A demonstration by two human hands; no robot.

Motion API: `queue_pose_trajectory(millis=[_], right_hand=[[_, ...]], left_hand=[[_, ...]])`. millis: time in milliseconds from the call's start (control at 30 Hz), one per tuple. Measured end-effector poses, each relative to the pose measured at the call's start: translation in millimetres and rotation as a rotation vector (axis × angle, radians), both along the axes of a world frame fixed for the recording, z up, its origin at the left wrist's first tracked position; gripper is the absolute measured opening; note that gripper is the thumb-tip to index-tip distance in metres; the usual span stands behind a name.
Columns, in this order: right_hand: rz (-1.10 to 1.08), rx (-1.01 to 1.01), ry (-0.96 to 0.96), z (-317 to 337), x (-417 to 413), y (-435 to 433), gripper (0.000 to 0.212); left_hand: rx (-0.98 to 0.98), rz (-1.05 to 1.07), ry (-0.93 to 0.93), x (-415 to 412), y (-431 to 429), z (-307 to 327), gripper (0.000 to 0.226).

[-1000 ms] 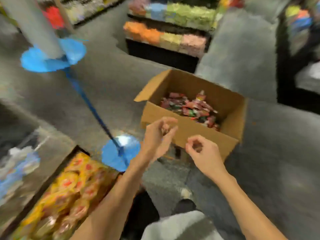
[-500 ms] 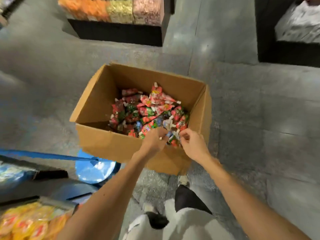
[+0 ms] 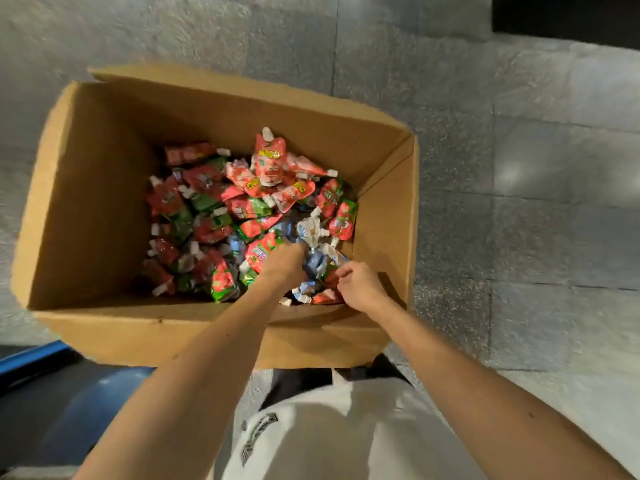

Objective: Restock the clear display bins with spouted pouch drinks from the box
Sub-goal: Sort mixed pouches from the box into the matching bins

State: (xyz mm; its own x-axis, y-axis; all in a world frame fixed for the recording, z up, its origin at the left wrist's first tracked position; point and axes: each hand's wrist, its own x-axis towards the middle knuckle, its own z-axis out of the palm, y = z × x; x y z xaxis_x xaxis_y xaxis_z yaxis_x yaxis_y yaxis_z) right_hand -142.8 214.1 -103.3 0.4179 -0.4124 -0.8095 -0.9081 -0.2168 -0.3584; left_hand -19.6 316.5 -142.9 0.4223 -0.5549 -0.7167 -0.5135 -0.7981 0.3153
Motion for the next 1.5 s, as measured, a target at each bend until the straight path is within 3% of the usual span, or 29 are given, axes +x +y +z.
queue_pose_trajectory(millis=[167,267,400,533,633,700,833,900,1033,1133,1200,1300,1400,1467,1500], right_hand=[[-0.069,-0.046,0.204,-44.2,22.4,-0.5,0.038],[-0.053,-0.071,0.293,-72.7,26.6,-5.0,0.059],[-0.01,-0.063,0.316,-112.7,33.0,-12.4,0.086],[0.178,-0.004,0.308,-143.7,36.0,-18.4,0.112],[0.24,0.126,0.364,-157.9,33.8,-24.8,0.13],[0.312,0.094,0.39,-160.9,35.1,-24.0,0.125],[0.448,-0.021,0.421,-161.9,38.6,-19.3,0.082],[0.446,-0.019,0.41,-161.3,38.1,-19.4,0.071],[0.403,-0.002,0.346,-154.3,34.9,-14.9,0.07],[0.411,0.001,0.327,-148.1,31.5,-12.1,0.063],[0.418,0.014,0.319,-144.4,31.3,-13.6,0.07],[0.312,0.076,0.315,-138.7,38.2,-15.3,0.09],[0.124,0.177,0.325,-131.3,44.8,-13.0,0.094],[-0.088,0.261,0.289,-126.2,45.8,-14.9,0.08],[-0.187,0.301,0.263,-124.3,46.0,-15.7,0.061]], left_hand=[[0.064,-0.381,-0.112,5.9,-11.1,-44.1,0.069],[0.056,-0.506,-0.135,7.2,-19.7,-70.0,0.078],[0.04,-0.739,-0.133,-3.7,-37.0,-92.8,0.069],[0.09,-0.734,-0.129,-9.7,-48.9,-106.4,0.074],[0.123,-0.797,-0.152,-7.2,-51.2,-111.2,0.052],[0.13,-0.826,-0.176,-3.8,-50.2,-111.2,0.043],[0.13,-0.82,-0.173,-0.9,-48.3,-103.9,0.04],[0.135,-0.824,-0.175,3.8,-44.3,-101.0,0.043],[0.163,-0.907,-0.216,11.3,-28.4,-97.1,0.036],[0.144,-0.964,-0.224,11.8,-23.1,-89.7,0.046],[0.114,-0.963,-0.225,13.5,-15.9,-85.4,0.052],[0.062,-0.938,-0.257,19.7,-2.3,-77.5,0.049],[-0.004,-0.878,-0.269,29.8,13.8,-67.2,0.042],[0.001,-0.857,-0.349,44.0,27.5,-63.6,0.048],[0.001,-0.827,-0.399,51.5,34.3,-62.9,0.044]])
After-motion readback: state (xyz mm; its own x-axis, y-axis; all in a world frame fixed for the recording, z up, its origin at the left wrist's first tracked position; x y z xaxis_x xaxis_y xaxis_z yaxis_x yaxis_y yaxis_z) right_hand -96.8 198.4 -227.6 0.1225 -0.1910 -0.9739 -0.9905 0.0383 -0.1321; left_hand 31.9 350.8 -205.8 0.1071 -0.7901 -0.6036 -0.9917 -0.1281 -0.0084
